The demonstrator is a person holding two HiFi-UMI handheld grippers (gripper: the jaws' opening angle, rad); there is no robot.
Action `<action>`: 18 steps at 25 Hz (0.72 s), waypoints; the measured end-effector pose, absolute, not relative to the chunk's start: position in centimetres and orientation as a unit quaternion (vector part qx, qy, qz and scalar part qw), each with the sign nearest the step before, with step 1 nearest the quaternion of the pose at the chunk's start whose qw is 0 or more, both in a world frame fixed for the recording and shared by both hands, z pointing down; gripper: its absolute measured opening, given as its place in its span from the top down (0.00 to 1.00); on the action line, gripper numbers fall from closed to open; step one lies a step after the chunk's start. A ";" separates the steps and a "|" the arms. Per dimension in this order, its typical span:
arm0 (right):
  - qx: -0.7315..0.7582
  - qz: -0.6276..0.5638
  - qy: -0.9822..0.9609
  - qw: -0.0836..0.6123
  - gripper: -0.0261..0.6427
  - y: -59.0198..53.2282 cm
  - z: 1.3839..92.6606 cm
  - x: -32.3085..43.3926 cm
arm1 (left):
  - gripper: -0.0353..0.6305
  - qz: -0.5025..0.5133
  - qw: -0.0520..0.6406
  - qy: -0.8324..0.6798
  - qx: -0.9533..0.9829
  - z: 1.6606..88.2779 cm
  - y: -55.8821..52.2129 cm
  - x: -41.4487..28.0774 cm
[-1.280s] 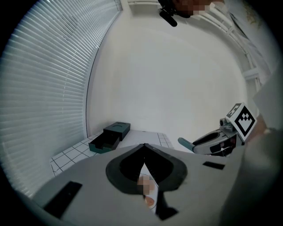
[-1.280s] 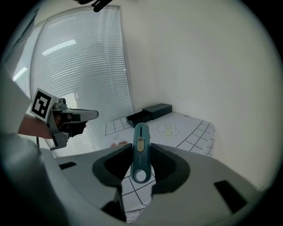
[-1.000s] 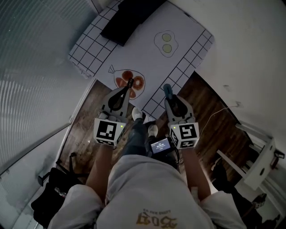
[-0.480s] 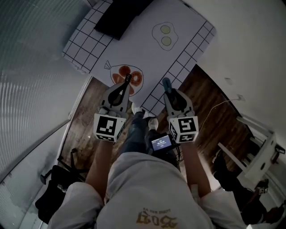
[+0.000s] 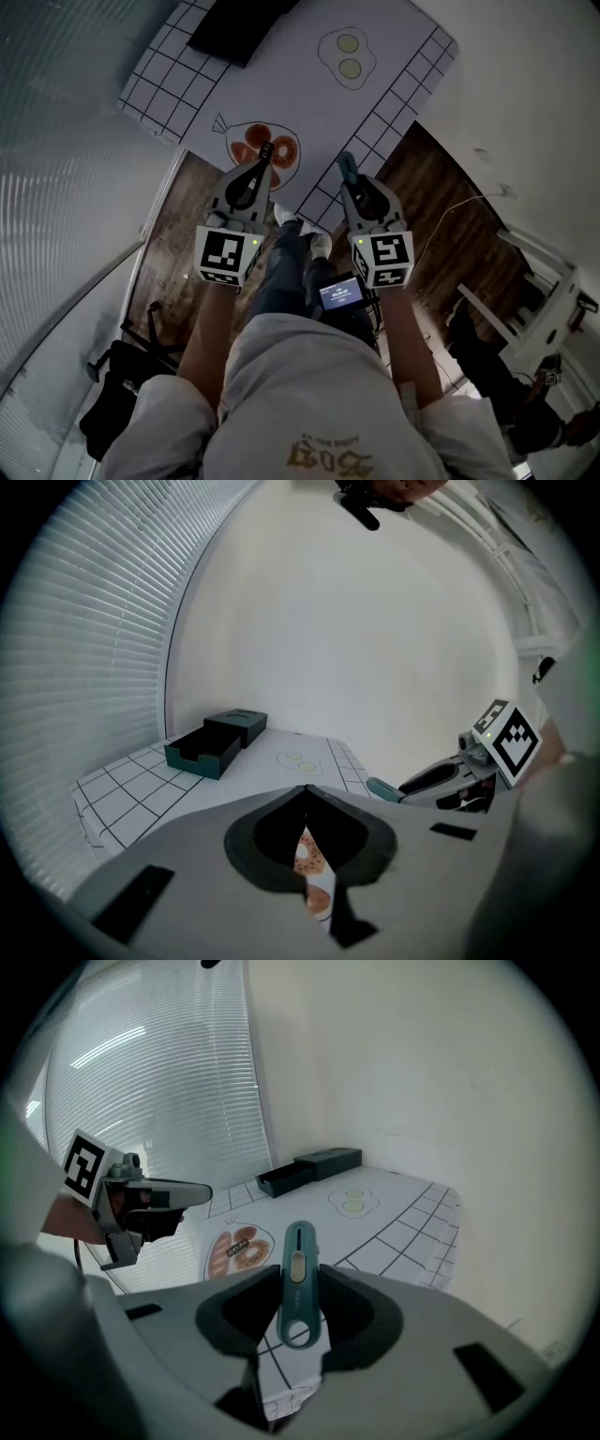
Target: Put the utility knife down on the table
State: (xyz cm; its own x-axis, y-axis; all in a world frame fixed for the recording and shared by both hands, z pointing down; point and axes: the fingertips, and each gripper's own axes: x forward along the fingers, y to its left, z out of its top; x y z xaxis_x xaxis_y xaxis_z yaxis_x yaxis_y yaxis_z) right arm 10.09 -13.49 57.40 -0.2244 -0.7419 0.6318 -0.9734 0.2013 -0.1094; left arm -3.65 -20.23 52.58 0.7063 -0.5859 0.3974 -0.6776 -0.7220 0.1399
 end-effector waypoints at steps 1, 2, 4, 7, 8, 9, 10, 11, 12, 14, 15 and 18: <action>0.580 0.254 -0.739 0.231 0.76 -13.5 57.6 10.1 | 0.94 0.166 0.140 -0.344 0.913 52.8 -20.3 -3.6; 0.580 0.255 -0.738 0.233 0.76 -13.5 57.8 10.1 | 0.94 0.167 0.142 -0.342 0.914 53.0 -20.3 -3.6; 0.582 0.254 -0.736 0.235 0.76 -13.6 58.1 10.0 | 0.94 0.174 0.145 -0.337 0.914 53.6 -20.2 -3.6; 0.583 0.252 -0.734 0.238 0.76 -13.6 58.6 9.9 | 0.94 0.191 0.153 -0.330 0.911 54.5 -20.2 -3.8; 0.582 0.254 -0.734 0.240 0.76 -13.5 58.8 9.9 | 0.93 0.192 0.155 -0.330 0.911 54.7 -20.3 -3.7; 0.581 0.256 -0.733 0.242 0.76 -13.5 59.1 9.8 | 0.94 0.190 0.154 -0.330 0.912 54.6 -20.4 -3.6; 0.581 0.257 -0.733 0.243 0.76 -13.5 59.3 9.8 | 0.94 0.187 0.153 -0.329 0.913 54.6 -20.5 -3.4; 0.580 0.258 -0.733 0.244 0.76 -13.6 59.4 9.8 | 0.94 0.185 0.151 -0.328 0.914 54.6 -20.7 -3.3; 0.581 0.258 -0.732 0.245 0.76 -13.6 59.6 9.8 | 0.93 0.184 0.151 -0.327 0.915 54.7 -20.8 -3.2; 0.580 0.260 -0.731 0.249 0.76 -13.5 60.0 9.7 | 0.94 0.184 0.152 -0.325 0.915 54.8 -20.8 -3.1; 0.579 0.261 -0.730 0.252 0.76 -13.5 60.1 9.7 | 0.94 0.185 0.154 -0.324 0.915 55.0 -20.7 -3.1; 0.575 0.263 -0.731 0.255 0.76 -13.6 60.5 9.5 | 0.94 0.187 0.159 -0.321 0.915 55.4 -20.5 -3.1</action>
State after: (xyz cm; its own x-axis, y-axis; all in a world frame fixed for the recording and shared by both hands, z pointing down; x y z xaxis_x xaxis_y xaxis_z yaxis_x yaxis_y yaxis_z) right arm 9.52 -13.60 60.49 -0.2079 -0.7077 0.6752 -0.9756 0.1996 -0.0911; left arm -3.09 -20.49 55.45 0.7240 -0.5274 0.4447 -0.6467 -0.7432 0.1715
